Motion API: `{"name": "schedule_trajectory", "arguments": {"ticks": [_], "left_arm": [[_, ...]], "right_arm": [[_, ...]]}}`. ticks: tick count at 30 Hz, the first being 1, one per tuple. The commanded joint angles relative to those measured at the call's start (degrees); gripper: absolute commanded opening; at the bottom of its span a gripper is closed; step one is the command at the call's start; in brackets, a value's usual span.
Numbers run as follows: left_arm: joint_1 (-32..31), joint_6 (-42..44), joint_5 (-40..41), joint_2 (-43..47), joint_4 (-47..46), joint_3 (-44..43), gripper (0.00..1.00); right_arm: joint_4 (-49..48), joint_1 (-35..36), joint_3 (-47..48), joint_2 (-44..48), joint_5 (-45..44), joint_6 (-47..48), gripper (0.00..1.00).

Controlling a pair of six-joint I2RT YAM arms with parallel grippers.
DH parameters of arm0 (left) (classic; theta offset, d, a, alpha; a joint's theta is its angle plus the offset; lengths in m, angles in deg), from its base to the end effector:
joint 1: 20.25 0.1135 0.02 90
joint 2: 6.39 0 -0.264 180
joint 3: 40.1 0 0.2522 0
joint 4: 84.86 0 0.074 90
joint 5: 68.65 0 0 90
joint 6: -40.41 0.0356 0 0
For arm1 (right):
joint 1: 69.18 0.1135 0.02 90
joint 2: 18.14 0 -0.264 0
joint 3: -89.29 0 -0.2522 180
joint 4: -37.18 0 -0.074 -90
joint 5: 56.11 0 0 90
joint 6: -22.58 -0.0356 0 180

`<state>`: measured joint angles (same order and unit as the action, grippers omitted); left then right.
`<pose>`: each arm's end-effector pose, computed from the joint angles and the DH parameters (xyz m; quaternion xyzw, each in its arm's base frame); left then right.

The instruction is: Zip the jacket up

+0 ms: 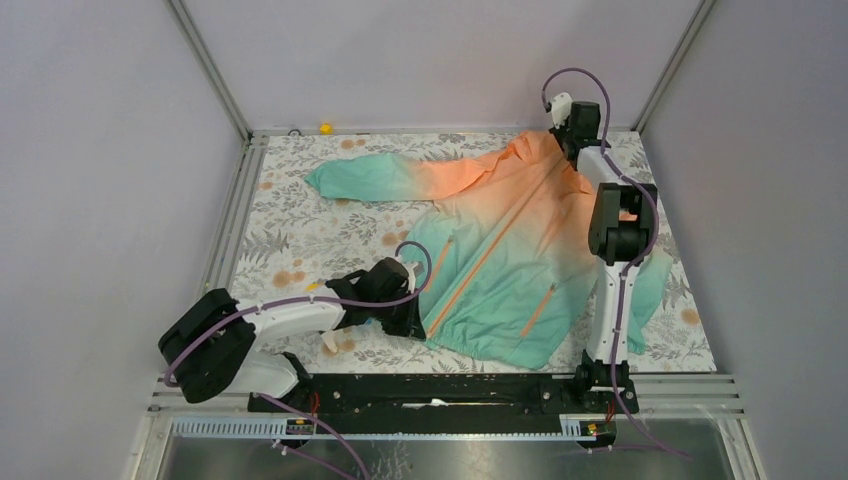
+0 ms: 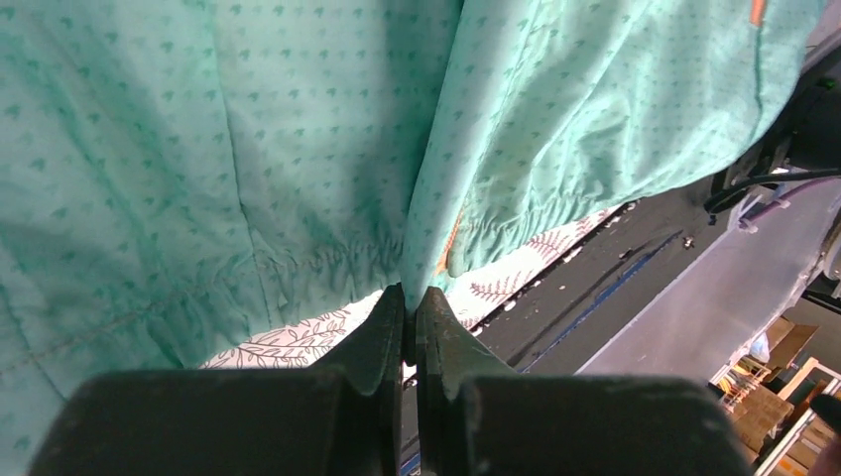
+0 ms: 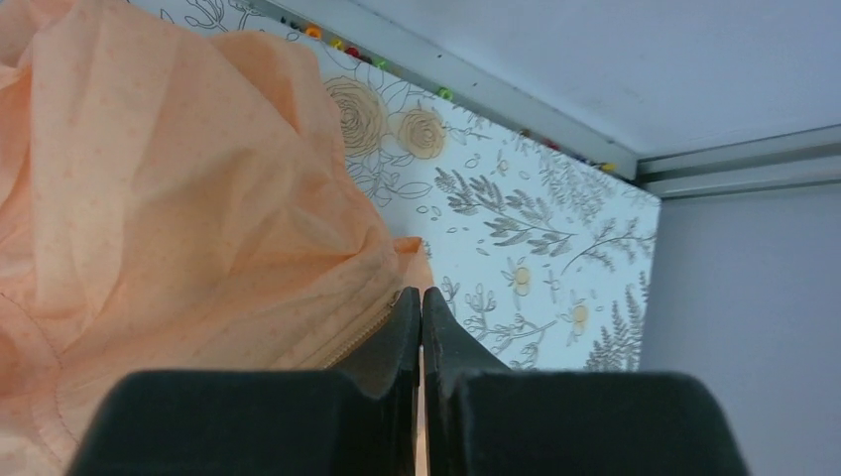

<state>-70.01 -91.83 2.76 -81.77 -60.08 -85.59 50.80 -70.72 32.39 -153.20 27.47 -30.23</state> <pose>0.1427 -0.1862 0.1554 0.1106 0.9351 -0.3223 0.0973 0.5519 -0.0188 0.2005 -0.2302 0.8134 -0.2212 0.4864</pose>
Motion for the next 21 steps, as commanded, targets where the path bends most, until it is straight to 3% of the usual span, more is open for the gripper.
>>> {"name": "schedule_trajectory", "arguments": {"ticks": [1,2,4,6,8,12,17,21], "left_arm": [[0.0,1.2,1.0,-3.7,8.0,-3.7,0.0],[0.3,1.6,1.4,-4.7,8.0,-4.9,0.0],[0.5,2.3,2.8,-6.6,7.5,-7.0,0.12],[0.6,2.3,4.3,-7.0,5.7,-7.4,0.3],[0.8,2.0,4.6,-6.4,4.2,-7.3,0.41],[0.8,0.7,3.9,-2.0,1.9,-4.9,0.58],[1.0,1.0,4.1,7.3,4.6,-4.3,0.68],[1.0,2.1,5.2,14.2,10.4,-6.8,0.72]], "right_arm": [[-0.9,-1.7,8.4,0.9,-1.2,-5.9,0.1],[3.2,-1.7,9.2,1.8,0.4,-8.5,0.29],[7.6,-1.0,7.8,4.6,-0.3,-14.0,0.62],[8.3,-0.3,2.5,9.5,-1.7,-19.1,0.82],[8.1,0.8,-4.5,16.2,-2.2,-23.8,0.98],[10.6,5.3,-16.4,30.0,-2.3,-33.3,1.0],[17.3,12.0,-27.3,47.2,-3.9,-49.5,1.0],[21.8,12.3,-35.1,61.0,8.1,-57.4,0.99]]}}
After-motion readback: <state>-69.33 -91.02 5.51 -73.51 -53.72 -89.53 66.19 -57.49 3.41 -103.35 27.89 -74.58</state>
